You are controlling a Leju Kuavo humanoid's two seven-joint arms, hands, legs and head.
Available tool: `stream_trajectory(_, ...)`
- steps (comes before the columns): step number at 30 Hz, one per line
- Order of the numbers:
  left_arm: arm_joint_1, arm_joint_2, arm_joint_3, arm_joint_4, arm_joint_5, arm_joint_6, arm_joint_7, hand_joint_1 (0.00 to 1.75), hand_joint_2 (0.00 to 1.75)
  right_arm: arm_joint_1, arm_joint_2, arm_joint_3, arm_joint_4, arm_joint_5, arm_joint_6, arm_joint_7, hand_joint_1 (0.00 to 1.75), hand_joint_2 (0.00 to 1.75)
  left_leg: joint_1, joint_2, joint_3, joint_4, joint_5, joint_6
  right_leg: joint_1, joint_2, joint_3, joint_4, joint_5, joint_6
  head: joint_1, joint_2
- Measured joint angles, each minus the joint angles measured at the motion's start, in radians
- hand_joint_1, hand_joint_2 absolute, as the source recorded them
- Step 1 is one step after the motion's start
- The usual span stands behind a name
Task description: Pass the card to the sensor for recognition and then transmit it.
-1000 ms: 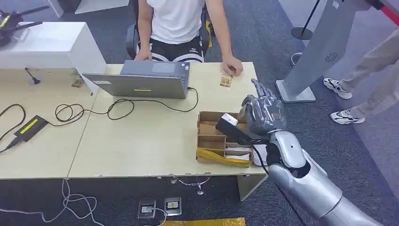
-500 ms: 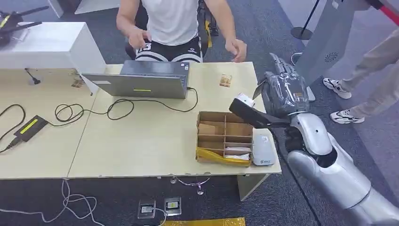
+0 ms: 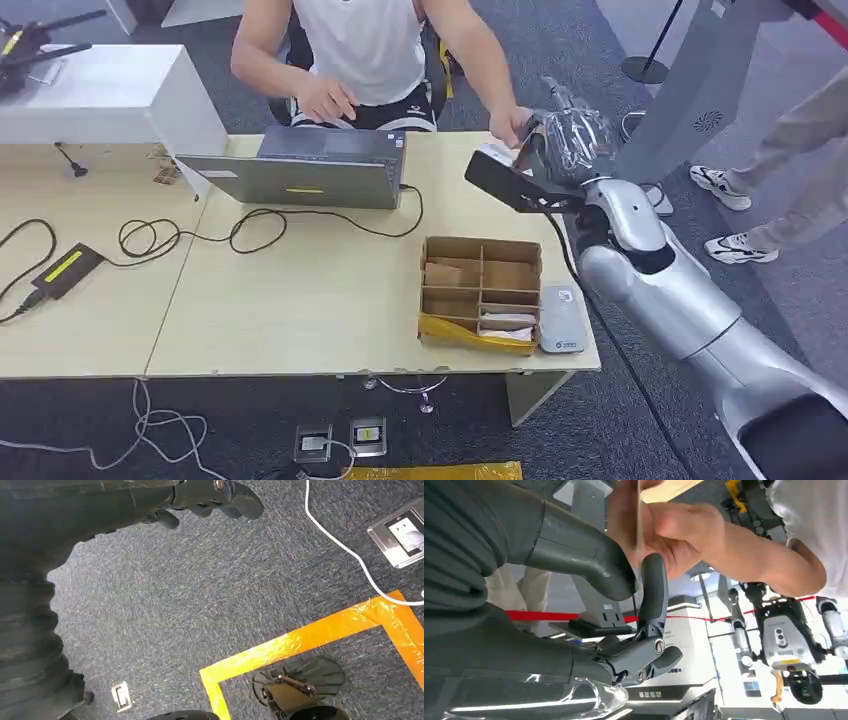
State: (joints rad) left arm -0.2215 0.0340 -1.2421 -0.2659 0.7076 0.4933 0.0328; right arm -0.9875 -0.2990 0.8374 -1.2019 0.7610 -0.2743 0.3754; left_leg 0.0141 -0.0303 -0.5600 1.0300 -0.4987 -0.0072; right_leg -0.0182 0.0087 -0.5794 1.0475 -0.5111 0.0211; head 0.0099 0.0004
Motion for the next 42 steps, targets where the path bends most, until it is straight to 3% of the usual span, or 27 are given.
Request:
stream_trajectory(13,0.029,-0.005,0.000,0.000,0.003,0.019,0.000,0.00,1.75,-0.062,0.084,0.042,0.212,-0.017,-0.030,-0.019,1.75,1.75,0.000,0.000,0.000,0.000,0.000,0.000,0.000,0.000,-0.001,0.000,0.000,0.000,0.000,0.000)
stream_trajectory(14,0.031,-0.005,0.000,0.000,0.004,0.021,0.000,0.00,1.75,-0.063,0.086,0.046,0.221,-0.018,-0.031,-0.020,1.06,1.75,0.000,0.000,0.000,0.000,0.000,0.000,0.000,0.000,-0.001,0.000,0.000,0.000,0.000,0.000)
stream_trajectory(15,0.033,-0.006,0.000,0.000,0.005,0.023,0.000,0.00,1.75,-0.064,0.087,0.049,0.227,-0.018,-0.032,-0.021,0.00,1.75,0.000,0.000,0.000,0.000,0.000,0.000,0.000,0.000,-0.001,0.000,0.000,0.000,0.000,0.000)
stream_trajectory(18,0.041,-0.008,0.000,0.000,0.007,0.037,0.000,0.00,1.75,-0.065,0.093,0.058,0.246,-0.021,-0.051,-0.027,0.00,1.75,0.000,0.000,0.000,0.000,0.000,0.000,0.000,0.000,-0.001,0.000,0.000,0.000,0.000,0.000)
stream_trajectory(19,0.044,-0.008,0.000,0.000,0.008,0.042,0.000,0.00,1.75,-0.065,0.094,0.061,0.248,-0.026,-0.064,-0.030,0.00,0.00,0.000,0.000,0.000,0.000,0.000,0.000,0.000,0.000,-0.001,0.000,0.000,0.000,0.000,0.000)
stream_trajectory(25,0.057,-0.013,0.001,0.000,0.025,0.068,-0.009,0.00,1.75,-0.056,0.093,0.065,0.238,-0.005,-0.199,-0.045,0.00,0.00,0.000,0.001,0.001,0.000,0.000,0.000,0.000,0.001,-0.001,0.000,0.000,0.000,0.001,0.000)
stream_trajectory(28,0.066,-0.013,0.002,0.000,0.039,0.085,-0.024,0.00,1.75,-0.033,0.071,0.065,0.156,0.257,-0.266,0.015,0.00,0.00,0.000,0.003,0.002,0.001,0.000,0.000,0.000,0.003,-0.002,-0.001,0.000,0.000,0.000,0.000)
stream_trajectory(31,0.079,-0.013,0.010,0.000,0.061,0.103,-0.034,0.00,1.75,0.009,0.015,0.059,0.011,0.546,-0.238,0.063,0.00,0.00,0.000,0.004,0.003,0.001,-0.001,-0.001,0.000,0.003,-0.001,-0.001,0.000,0.000,0.000,0.000)
stream_trajectory(36,0.107,-0.010,0.020,0.000,0.097,0.116,-0.057,0.00,1.75,0.096,-0.100,0.008,-0.215,0.743,-0.175,0.076,0.00,0.00,0.000,0.004,0.003,0.001,-0.001,0.000,0.000,0.004,-0.002,-0.002,0.000,0.000,0.000,0.000)
stream_trajectory(37,0.110,-0.009,0.021,0.000,0.103,0.117,-0.062,0.00,1.75,0.118,-0.133,-0.013,-0.261,0.775,-0.159,0.082,0.00,1.75,0.000,0.004,0.003,0.001,-0.001,0.000,0.000,0.004,-0.002,-0.002,0.000,0.000,0.001,0.000)
stream_trajectory(40,0.117,-0.008,0.032,0.000,0.117,0.123,-0.069,0.00,1.75,0.190,-0.220,-0.079,-0.380,0.800,-0.135,0.088,0.00,1.75,-0.001,0.004,0.004,0.001,-0.001,0.000,-0.001,0.003,-0.002,-0.002,0.000,0.000,0.000,0.000)
stream_trajectory(42,0.118,-0.008,0.037,0.000,0.128,0.127,-0.074,0.00,1.75,0.251,-0.271,-0.137,-0.445,0.800,-0.127,0.125,0.00,1.75,-0.001,0.005,0.005,0.001,-0.002,0.000,-0.001,0.004,-0.001,-0.003,0.000,0.001,0.000,0.000)
